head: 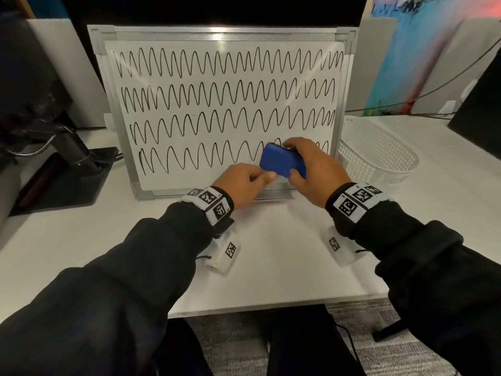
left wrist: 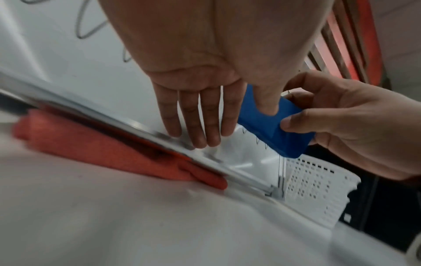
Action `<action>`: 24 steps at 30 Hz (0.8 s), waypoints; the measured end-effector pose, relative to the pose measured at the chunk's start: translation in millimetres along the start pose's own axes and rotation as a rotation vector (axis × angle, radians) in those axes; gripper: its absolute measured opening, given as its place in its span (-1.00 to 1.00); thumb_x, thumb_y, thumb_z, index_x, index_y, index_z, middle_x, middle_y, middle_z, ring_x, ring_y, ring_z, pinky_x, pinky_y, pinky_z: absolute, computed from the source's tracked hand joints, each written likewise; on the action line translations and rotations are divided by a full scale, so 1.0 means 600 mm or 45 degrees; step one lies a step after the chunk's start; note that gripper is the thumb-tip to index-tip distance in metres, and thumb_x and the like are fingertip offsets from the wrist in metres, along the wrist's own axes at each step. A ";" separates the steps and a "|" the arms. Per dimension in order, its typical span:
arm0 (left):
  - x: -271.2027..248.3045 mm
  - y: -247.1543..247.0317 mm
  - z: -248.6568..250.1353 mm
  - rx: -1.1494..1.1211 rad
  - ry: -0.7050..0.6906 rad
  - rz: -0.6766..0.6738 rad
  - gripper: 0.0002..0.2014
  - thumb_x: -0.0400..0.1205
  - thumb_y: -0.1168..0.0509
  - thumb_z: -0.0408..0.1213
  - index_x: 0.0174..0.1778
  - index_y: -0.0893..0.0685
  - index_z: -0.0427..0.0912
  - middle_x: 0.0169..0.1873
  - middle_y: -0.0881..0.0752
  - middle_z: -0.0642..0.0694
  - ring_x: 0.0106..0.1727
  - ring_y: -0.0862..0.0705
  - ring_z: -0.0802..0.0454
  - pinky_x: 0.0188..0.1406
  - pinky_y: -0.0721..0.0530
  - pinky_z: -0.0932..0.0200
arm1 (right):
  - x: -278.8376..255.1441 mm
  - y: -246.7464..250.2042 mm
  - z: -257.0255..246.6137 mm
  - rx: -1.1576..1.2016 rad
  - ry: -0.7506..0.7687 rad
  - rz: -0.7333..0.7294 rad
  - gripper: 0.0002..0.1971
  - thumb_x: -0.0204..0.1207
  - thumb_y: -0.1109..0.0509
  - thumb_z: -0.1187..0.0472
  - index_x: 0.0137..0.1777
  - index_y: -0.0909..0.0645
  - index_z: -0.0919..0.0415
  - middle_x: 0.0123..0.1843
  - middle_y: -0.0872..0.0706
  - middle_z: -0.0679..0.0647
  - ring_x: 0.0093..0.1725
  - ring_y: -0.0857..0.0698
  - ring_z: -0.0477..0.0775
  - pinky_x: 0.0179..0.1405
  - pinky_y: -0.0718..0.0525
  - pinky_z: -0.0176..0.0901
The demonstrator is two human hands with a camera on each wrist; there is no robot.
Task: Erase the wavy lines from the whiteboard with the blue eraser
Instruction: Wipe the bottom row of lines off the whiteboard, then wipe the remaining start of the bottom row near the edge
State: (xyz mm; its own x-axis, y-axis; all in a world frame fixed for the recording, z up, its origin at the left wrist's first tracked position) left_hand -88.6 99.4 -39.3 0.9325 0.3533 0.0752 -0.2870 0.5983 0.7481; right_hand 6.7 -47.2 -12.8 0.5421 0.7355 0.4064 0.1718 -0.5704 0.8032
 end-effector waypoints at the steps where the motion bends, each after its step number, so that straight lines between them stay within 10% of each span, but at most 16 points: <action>1: -0.005 0.011 -0.002 -0.094 0.011 0.051 -0.51 0.70 -0.16 0.15 -0.09 -0.71 -0.26 -0.24 -0.73 -0.22 -0.24 -0.67 -0.11 -0.11 -0.67 0.00 | 0.006 -0.005 -0.014 0.072 -0.011 0.023 -0.45 0.48 -0.40 0.22 0.47 -0.37 0.03 0.29 -0.59 0.02 0.07 -0.64 0.03 0.02 -0.65 -0.11; 11: -0.079 0.124 -0.091 -0.573 0.260 0.427 -0.51 0.40 -0.40 0.21 0.15 -0.64 0.01 -0.01 -0.77 -0.12 0.02 -0.77 -0.10 0.03 -0.77 -0.22 | 0.049 -0.115 -0.170 0.513 0.120 -0.078 -0.14 0.39 -0.53 0.05 0.61 -0.12 -0.15 0.28 -0.57 -0.09 0.07 -0.67 -0.12 -0.01 -0.75 -0.15; 19: -0.138 0.203 -0.210 -0.081 0.269 0.549 -0.42 0.54 -0.44 0.01 0.46 -0.47 0.00 0.13 -0.62 0.06 0.07 -0.68 0.05 0.05 -0.63 0.16 | 0.063 -0.206 -0.197 -0.100 0.289 -0.498 -0.51 0.52 -0.40 -0.06 0.45 -0.47 -0.08 0.21 -0.59 -0.08 0.18 -0.59 0.01 0.10 -0.58 -0.11; 24: -0.153 0.248 -0.248 0.391 0.294 0.578 -0.30 0.47 -0.44 0.05 0.53 -0.38 0.05 0.25 -0.45 0.03 0.26 -0.49 -0.01 0.24 -0.59 0.00 | 0.074 -0.239 -0.204 -0.222 0.311 -0.656 -0.59 0.55 -0.34 -0.04 0.40 -0.53 -0.06 0.16 -0.56 -0.04 0.09 -0.60 0.04 0.02 -0.56 -0.11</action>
State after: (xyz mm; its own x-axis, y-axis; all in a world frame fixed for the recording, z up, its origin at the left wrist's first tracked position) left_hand -249.6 262.6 -33.1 0.6494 0.6931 0.3128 -0.5373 0.1272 0.8337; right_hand -94.8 112.4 -56.7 0.2159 0.9763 0.0175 0.2138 -0.0647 0.9747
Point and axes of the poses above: each hand's wrist, its own x-axis towards the middle knuckle, its own y-axis out of the back of the hand, z = x × y, the point moved 4 cm from there along x, towards the middle knuckle
